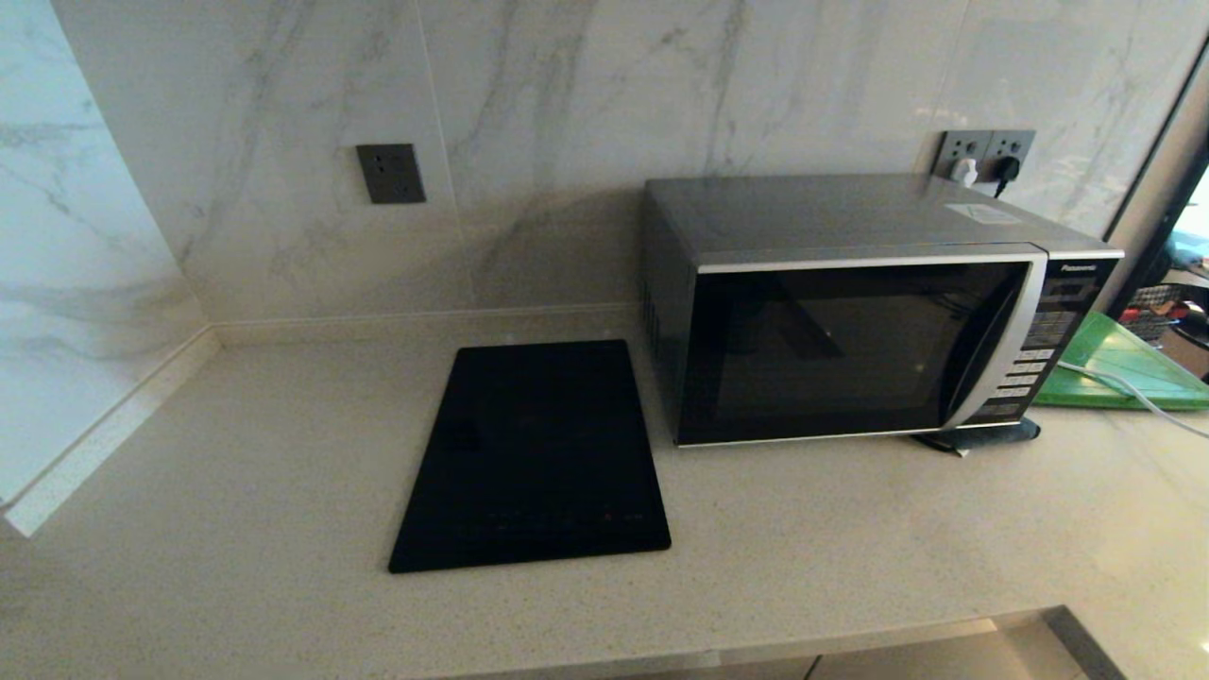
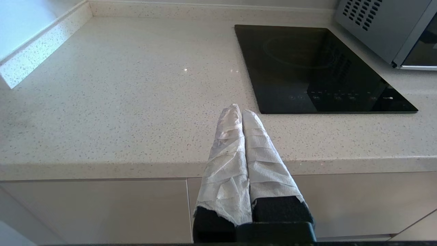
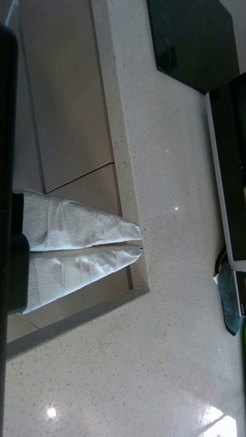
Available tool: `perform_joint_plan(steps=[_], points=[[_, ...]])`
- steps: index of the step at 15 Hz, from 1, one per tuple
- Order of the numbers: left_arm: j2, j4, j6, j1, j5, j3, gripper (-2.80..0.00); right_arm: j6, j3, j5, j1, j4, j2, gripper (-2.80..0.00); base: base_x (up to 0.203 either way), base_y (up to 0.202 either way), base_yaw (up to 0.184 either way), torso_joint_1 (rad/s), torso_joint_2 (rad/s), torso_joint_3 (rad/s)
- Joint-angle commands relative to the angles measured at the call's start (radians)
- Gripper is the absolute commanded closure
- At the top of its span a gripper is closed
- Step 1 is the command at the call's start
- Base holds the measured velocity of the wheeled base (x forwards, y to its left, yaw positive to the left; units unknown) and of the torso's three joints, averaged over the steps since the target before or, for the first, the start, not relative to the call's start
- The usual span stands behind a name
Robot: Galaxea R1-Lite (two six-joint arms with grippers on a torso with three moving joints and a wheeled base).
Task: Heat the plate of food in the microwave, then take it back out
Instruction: Open the microwave oven
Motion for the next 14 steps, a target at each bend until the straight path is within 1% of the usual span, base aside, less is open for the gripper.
perform_joint_plan(steps=[1, 3, 4, 5, 7, 9, 11, 12, 13, 14], points=[[0.002, 0.000, -0.001, 0.000, 0.000, 0.000, 0.00, -0.002, -0.004, -0.017, 0.000, -0.005, 0.000, 0.00, 0.000, 0.000, 0.000, 0.000, 0.00, 0.000], [0.002, 0.000, -0.001, 0.000, 0.000, 0.000, 0.00, -0.012, -0.077, -0.019, 0.000, 0.008, 0.037, 0.00, 0.000, 0.000, 0.000, 0.000, 0.00, 0.000], [0.002, 0.000, -0.001, 0.000, 0.000, 0.000, 0.00, -0.015, -0.142, -0.028, -0.001, 0.024, 0.102, 0.00, 0.000, 0.000, 0.000, 0.000, 0.00, 0.000], [0.002, 0.000, -0.001, 0.000, 0.001, 0.000, 0.00, -0.017, -0.238, -0.044, -0.003, 0.039, 0.196, 0.00, 0.000, 0.000, 0.000, 0.000, 0.00, 0.000], [0.001, 0.000, -0.001, 0.000, 0.000, 0.000, 0.00, -0.018, -0.480, -0.094, -0.006, 0.057, 0.394, 0.00, 0.000, 0.000, 0.000, 0.000, 0.00, 0.000], [0.002, 0.000, -0.001, 0.000, 0.000, 0.000, 0.00, -0.021, -0.681, -0.177, -0.008, 0.067, 0.559, 0.00, 0.000, 0.000, 0.000, 0.000, 0.00, 0.000], [0.002, 0.000, -0.001, 0.000, 0.000, 0.000, 0.00, -0.046, -0.799, -0.278, -0.009, 0.072, 0.697, 0.00, 0.000, 0.000, 0.000, 0.000, 0.00, 0.000], [0.002, 0.000, -0.001, 0.000, 0.000, 0.000, 0.00, -0.073, -0.838, -0.338, -0.009, 0.073, 0.757, 0.00, 0.000, 0.000, 0.000, 0.000, 0.00, 0.000], [0.002, 0.000, -0.001, 0.000, 0.000, 0.000, 0.00, -0.119, -0.861, -0.398, -0.009, 0.068, 0.809, 0.00, 0.000, 0.000, 0.000, 0.000, 0.00, 0.000], [0.002, 0.000, -0.001, 0.000, 0.000, 0.000, 0.00, -0.193, -0.866, -0.458, -0.009, 0.048, 0.851, 0.00, 0.000, 0.000, 0.000, 0.000, 0.00, 0.000]])
